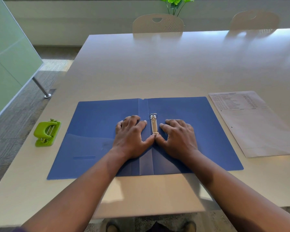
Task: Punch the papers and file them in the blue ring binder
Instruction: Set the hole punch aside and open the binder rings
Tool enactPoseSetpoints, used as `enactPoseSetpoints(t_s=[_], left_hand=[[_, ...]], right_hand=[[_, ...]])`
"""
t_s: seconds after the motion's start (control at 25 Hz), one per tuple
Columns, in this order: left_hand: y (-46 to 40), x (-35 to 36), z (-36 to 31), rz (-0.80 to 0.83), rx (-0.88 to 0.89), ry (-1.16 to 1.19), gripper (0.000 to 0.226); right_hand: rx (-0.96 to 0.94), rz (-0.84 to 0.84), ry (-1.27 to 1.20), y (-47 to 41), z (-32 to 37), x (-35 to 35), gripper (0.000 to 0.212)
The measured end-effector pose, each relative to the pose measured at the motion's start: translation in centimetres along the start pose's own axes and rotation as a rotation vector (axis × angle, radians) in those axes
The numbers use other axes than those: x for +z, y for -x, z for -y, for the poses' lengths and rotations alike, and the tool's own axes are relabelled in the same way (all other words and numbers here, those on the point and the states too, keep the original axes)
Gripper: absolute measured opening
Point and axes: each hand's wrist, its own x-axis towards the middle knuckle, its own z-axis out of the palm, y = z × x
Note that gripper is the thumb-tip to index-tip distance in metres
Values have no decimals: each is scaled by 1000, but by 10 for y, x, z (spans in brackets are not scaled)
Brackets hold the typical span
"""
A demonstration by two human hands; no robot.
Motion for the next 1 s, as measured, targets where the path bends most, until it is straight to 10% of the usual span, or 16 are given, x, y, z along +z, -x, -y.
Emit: enactPoseSetpoints(t_s=[1.0], left_hand=[[2,-2,-4,103,-29,-29,86]], right_hand=[[24,-1,-26,2,2,-1,74]])
